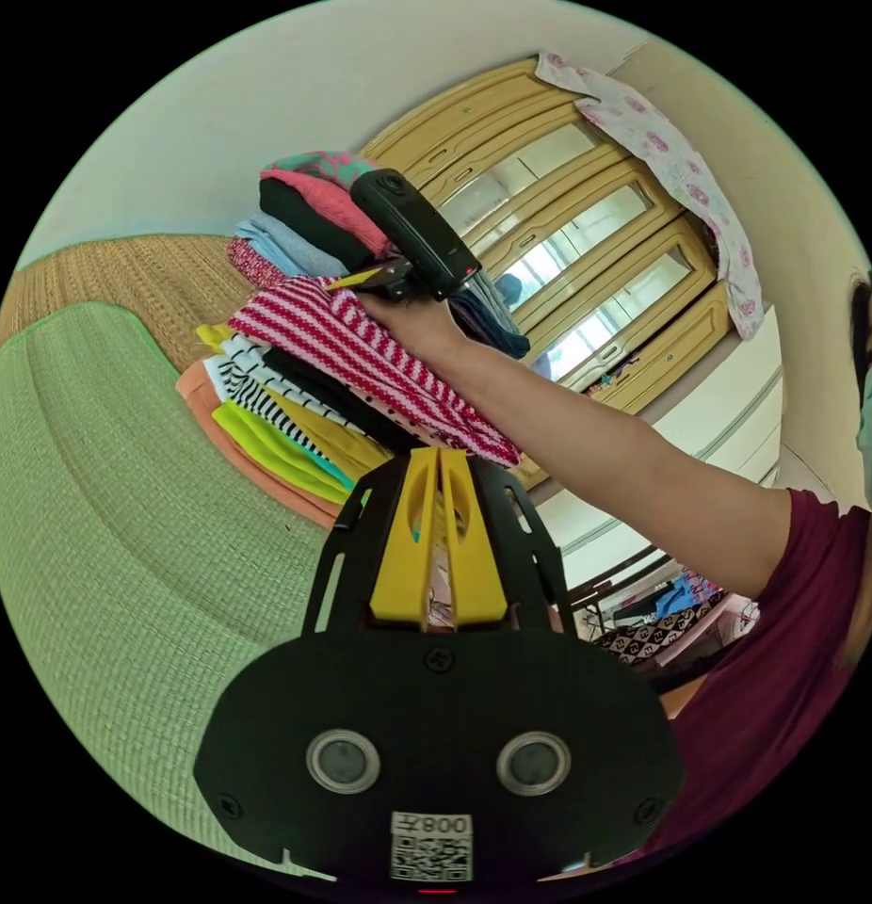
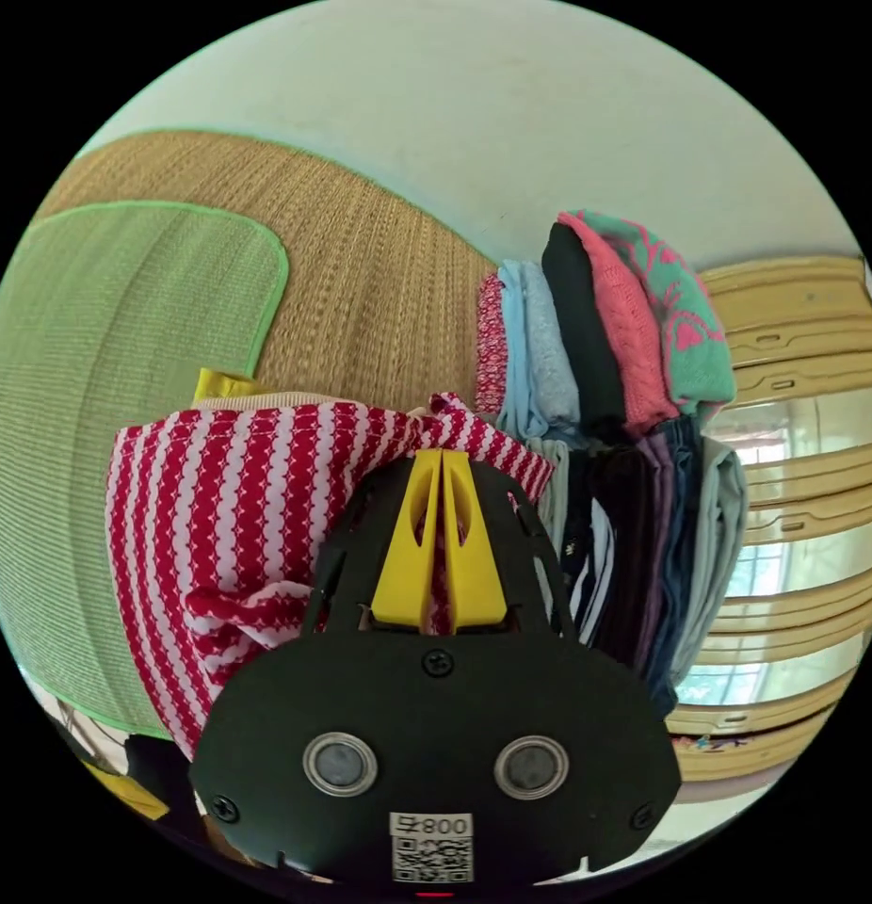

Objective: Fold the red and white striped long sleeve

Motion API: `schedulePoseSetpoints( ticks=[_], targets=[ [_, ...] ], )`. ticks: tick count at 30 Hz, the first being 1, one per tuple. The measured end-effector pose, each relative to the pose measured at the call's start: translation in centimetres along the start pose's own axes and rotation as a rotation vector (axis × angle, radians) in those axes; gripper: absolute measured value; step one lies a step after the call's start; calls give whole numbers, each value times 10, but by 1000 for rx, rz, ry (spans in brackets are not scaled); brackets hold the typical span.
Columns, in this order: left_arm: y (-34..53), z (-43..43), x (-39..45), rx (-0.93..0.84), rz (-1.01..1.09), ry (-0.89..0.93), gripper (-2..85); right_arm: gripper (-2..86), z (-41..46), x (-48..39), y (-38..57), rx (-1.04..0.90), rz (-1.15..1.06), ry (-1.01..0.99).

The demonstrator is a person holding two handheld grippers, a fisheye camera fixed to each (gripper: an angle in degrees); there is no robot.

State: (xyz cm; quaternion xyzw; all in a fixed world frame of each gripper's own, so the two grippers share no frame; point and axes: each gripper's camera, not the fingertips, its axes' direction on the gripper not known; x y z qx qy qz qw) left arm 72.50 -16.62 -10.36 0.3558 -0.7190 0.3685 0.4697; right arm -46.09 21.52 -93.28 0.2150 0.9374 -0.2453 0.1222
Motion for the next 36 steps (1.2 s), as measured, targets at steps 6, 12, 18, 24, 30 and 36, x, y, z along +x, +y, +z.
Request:
schedulePoseSetpoints(
  ticks=[6,12,18,24,30,36],
  targets=[
    [23,-56,9,23,-6,8,2,-1,-74,61,65,45,84,109],
    [56,-105,49,16,-12,27,1,0,-151,153,208,121,328,-155],
    [99,-148,124,-71,10,0,2,0,-152,166,386,95,527,-498],
    [138,-200,222,-52,55,-73,2,0,-181,214,501,174,696,-634],
    [185,-230,308,41,27,-47,2,0,-230,227,642,333,714,-918],
    [209,-205,397,14,92,30,2,0,-314,246,814,531,652,-961]
  ],
)
